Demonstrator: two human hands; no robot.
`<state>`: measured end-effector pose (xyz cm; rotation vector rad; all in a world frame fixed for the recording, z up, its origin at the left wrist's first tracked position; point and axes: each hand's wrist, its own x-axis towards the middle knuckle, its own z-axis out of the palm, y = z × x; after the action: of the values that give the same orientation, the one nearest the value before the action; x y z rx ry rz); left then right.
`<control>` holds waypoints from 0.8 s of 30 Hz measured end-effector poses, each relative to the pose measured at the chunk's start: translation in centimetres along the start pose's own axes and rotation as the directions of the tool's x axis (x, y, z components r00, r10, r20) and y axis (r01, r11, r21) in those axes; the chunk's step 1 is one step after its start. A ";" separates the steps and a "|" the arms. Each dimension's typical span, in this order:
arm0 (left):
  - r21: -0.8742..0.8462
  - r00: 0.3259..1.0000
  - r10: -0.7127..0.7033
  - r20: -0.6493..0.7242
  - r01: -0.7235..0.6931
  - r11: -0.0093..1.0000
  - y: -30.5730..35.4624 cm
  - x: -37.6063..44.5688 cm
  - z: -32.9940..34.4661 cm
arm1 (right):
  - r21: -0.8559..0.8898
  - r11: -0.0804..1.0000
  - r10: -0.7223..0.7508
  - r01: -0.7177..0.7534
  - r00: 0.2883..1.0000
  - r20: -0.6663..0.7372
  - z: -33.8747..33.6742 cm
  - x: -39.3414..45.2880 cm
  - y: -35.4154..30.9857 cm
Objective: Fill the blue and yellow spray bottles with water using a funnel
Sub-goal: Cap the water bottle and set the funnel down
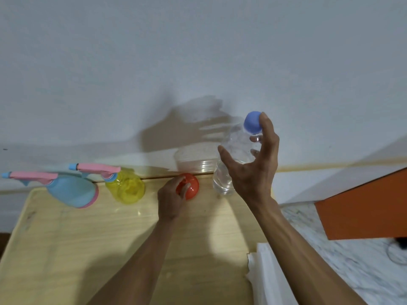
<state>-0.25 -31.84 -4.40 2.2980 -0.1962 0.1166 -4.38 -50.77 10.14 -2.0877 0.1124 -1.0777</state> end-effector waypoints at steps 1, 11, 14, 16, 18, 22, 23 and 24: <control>-0.002 1.000 -0.001 0.001 0.001 1.000 0.0 0.0 0.0 | -0.001 1.000 -0.004 0.004 1.000 -0.002 0.0 0.0 0.0; 0.015 1.000 0.003 0.006 -0.003 1.000 -0.8 0.0 0.3 | -0.011 1.000 0.020 -0.020 1.000 0.002 0.5 -0.2 0.0; 0.022 1.000 -0.008 0.001 0.008 1.000 -0.9 0.0 0.2 | -0.019 0.999 0.029 -0.029 1.000 0.005 0.5 -0.4 0.0; 0.020 0.999 -0.031 0.013 0.031 0.999 -0.7 0.0 0.2 | -0.018 0.999 0.037 -0.037 0.999 0.006 0.4 -0.5 0.0; 0.022 0.999 -0.038 0.026 0.038 0.999 -0.5 0.0 0.1 | -0.015 0.999 0.036 -0.036 0.999 0.016 0.3 -0.5 -0.1; 0.027 0.995 -0.068 0.070 0.066 0.997 -0.1 -0.1 -1.1 | -0.017 0.999 0.029 -0.028 0.998 0.063 -0.1 -0.6 -0.4; 0.025 0.995 -0.064 0.076 0.062 0.998 0.1 -0.2 -1.6 | -0.016 0.999 0.044 -0.043 0.997 0.071 -0.3 -0.6 -0.6; 0.020 0.996 -0.050 0.076 0.048 0.999 0.3 -0.4 -2.1 | -0.021 0.998 0.064 -0.062 0.995 0.072 -0.6 -0.7 -0.8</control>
<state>-0.79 -30.48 -2.83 2.3253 -0.1782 0.0057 -5.45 -50.26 10.44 -2.1234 0.1519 -0.9653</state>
